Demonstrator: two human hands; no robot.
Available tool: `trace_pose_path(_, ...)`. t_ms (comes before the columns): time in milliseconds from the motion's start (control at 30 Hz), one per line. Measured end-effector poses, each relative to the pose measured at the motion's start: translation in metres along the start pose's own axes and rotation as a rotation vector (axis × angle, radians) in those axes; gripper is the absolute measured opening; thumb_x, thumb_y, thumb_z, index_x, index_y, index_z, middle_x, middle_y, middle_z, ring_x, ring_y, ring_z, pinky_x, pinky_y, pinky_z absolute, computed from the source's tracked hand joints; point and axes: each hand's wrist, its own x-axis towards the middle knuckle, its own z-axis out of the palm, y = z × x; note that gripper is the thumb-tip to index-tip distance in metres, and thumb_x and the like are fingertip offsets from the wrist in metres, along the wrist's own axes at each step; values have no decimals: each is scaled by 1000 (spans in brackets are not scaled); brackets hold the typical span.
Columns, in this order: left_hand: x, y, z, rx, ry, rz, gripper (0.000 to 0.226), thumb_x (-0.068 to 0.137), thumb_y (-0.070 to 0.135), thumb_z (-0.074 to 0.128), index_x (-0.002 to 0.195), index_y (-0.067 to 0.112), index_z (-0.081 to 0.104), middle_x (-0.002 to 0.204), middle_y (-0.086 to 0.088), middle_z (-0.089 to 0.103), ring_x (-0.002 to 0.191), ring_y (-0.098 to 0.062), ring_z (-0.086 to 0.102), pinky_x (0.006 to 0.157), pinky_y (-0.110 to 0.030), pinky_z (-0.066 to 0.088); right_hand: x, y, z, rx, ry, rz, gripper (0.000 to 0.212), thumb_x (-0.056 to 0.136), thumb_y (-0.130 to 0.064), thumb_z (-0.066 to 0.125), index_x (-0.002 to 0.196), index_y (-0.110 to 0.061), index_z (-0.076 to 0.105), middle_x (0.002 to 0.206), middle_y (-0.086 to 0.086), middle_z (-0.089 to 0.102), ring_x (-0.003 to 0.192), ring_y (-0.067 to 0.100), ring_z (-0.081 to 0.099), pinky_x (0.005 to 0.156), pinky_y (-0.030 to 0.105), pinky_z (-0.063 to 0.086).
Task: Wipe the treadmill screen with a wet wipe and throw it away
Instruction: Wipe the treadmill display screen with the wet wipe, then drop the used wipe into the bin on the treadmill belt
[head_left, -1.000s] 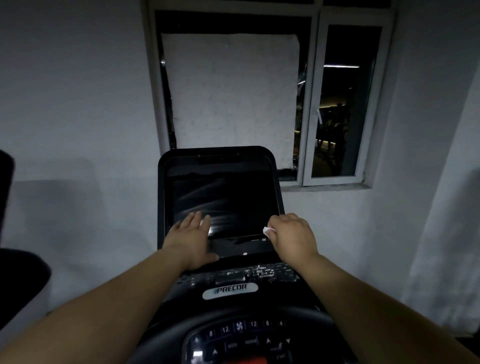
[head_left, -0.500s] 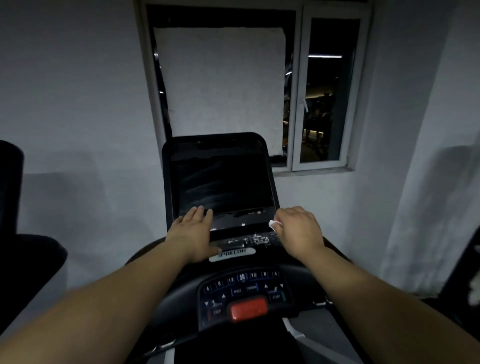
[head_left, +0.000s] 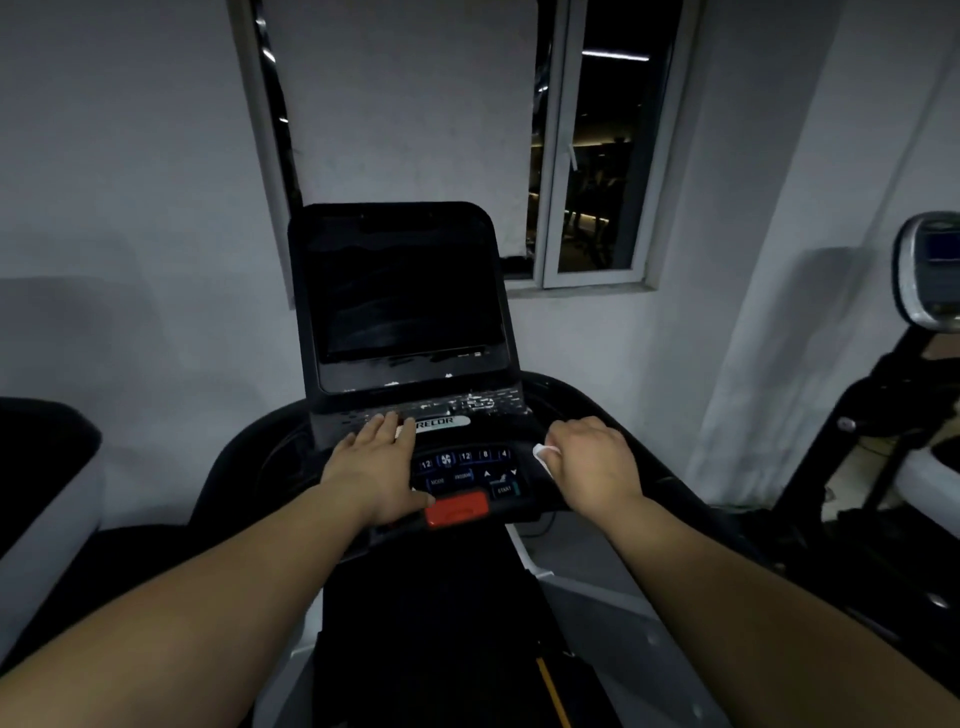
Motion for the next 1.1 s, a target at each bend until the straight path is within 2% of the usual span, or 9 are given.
trace_pose_path(300,-27,57,35,-34,-86,1,115,86,69,62,162,19,-7,172,-9,-9,158,-25,-6,127,-46,8,-64,43,-3,11,-53,43,21,93,-32,66,80,-16,63,75,2,65,82,27,58,68,34,36)
trace_pose_path(600,-70,156,87,-68,-189,-24,112,88,67,61,162,18,-7,172,-8,-8,158,-25,-6,127,-45,8,-149,106,2,55,-161,26,21,98,-31,59,87,-14,64,81,4,65,87,27,58,72,37,42)
trace_pose_path(867,-108,231,160,-90,-340,-24,114,86,70,60,162,18,-8,172,-8,-8,158,-25,-6,127,-46,10,-236,143,32,120,-283,-4,21,99,-32,57,87,-15,64,85,4,67,88,28,58,70,32,33)
trace_pose_path(1100,-125,261,223,-110,-442,10,116,85,71,60,162,17,-8,172,-9,-6,158,-26,-4,127,-47,11,-296,154,74,142,-401,12,22,98,-36,55,88,-19,63,88,3,67,85,27,61,68,32,32)
